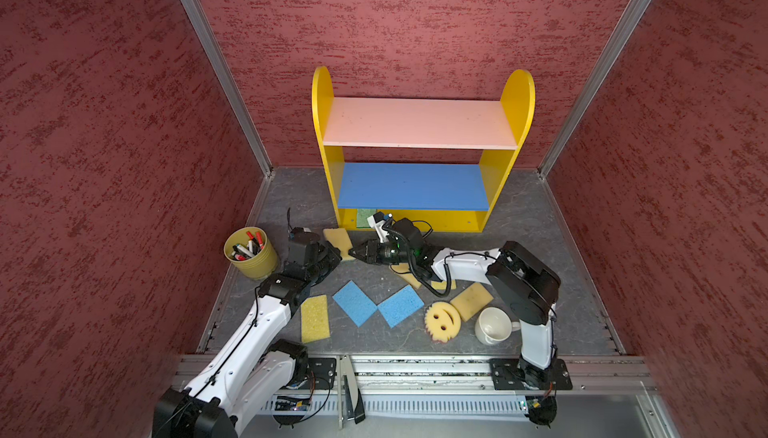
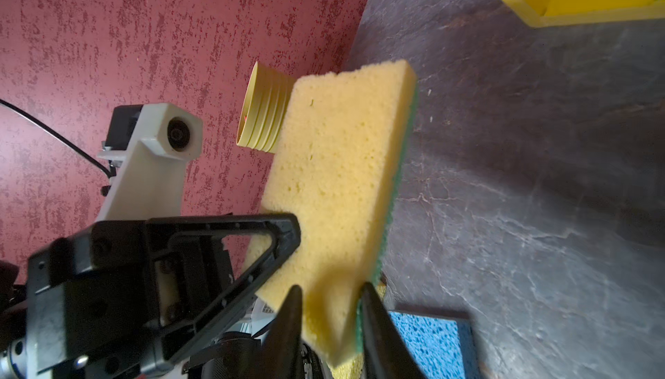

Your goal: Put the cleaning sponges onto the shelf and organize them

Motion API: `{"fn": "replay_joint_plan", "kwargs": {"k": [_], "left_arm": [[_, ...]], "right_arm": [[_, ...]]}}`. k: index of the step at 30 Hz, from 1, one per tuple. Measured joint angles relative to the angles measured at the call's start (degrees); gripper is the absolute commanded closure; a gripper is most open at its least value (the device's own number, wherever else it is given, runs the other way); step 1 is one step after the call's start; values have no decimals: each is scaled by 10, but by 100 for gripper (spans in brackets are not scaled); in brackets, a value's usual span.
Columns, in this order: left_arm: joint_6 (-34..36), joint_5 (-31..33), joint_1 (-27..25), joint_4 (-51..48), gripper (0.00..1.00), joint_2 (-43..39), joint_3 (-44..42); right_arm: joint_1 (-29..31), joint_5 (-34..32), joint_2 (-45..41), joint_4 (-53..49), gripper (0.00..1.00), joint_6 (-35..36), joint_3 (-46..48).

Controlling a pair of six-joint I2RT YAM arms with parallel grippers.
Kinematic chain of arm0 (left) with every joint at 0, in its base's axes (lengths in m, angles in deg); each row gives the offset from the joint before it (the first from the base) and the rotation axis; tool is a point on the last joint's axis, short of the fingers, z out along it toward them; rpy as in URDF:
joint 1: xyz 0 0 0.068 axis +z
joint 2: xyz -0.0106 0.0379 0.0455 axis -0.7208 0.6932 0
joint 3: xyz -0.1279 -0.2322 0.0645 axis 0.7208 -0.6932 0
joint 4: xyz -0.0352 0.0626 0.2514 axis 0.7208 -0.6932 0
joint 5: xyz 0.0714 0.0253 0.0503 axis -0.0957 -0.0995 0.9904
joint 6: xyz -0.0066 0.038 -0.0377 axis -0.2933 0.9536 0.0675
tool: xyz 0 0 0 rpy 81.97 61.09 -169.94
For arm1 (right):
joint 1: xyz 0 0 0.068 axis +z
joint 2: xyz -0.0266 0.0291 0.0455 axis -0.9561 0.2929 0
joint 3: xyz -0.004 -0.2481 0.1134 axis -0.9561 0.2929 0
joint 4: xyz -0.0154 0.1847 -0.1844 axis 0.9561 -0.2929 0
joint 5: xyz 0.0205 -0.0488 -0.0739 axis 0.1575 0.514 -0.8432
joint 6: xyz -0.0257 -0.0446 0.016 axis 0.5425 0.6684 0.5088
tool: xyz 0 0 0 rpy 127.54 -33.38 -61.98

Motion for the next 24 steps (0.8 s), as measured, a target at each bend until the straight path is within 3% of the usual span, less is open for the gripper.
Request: {"fn": "replay_joint_plan", "kwargs": {"k": [5, 10, 17, 24], "left_arm": [[0, -4, -1, -14, 98, 0, 2], [4, -14, -1, -38, 97, 12, 27], [23, -42, -2, -72, 97, 72, 96], [28, -56, -4, -92, 95, 67, 108]], "right_arm": [[5, -43, -25, -73, 46, 76, 8], [23, -191, -116, -160, 47, 215, 47], [125, -438, -164, -142, 41, 462, 96], [171, -529, -144, -100, 37, 599, 96]]}}
